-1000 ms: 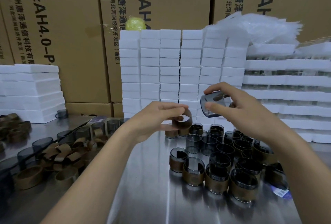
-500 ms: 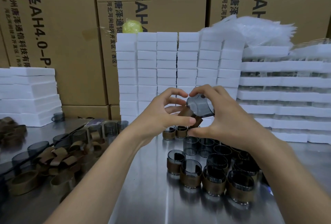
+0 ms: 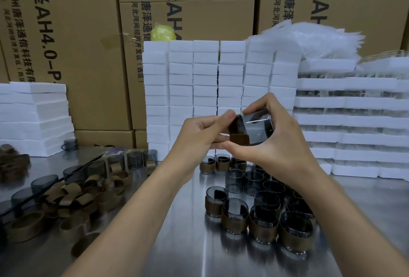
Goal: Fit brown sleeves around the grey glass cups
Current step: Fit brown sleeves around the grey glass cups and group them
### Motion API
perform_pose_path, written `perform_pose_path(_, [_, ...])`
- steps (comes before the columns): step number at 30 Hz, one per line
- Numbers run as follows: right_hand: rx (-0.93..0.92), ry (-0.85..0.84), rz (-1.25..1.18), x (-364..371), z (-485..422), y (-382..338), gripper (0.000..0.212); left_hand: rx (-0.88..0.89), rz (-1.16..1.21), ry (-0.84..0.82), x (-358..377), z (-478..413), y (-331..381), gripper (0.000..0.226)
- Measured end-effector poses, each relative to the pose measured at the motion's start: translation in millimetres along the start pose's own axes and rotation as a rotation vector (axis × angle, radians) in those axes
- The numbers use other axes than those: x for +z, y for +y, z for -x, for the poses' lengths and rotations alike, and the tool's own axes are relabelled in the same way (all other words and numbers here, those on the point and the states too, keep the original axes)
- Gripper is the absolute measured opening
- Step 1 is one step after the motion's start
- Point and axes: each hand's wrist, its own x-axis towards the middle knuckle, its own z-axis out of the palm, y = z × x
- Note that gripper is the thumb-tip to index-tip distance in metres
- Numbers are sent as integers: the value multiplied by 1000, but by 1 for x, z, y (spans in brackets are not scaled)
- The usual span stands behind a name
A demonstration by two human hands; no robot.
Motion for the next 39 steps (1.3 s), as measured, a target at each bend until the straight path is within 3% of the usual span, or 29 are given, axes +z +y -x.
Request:
perform_pose_path(5, [-68, 47, -82, 13, 3, -1, 54, -68, 54, -2, 3, 3, 7, 52])
perform_pose_path(10, [-75, 5, -74, 17, 7, 7, 64, -128, 21, 2, 0, 2, 11, 42])
perform_pose_path(21, [-114, -134, -72, 24, 16, 17, 72, -56, -74, -109, 3, 7, 15, 28])
perform_pose_path(33, [-124, -185, -20, 16, 15, 6, 68, -1, -87, -180, 0, 10, 19, 37])
perform_pose_path(39, [-77, -100, -176, 5, 1, 1, 78, 43, 67, -275, 6, 8, 18, 39])
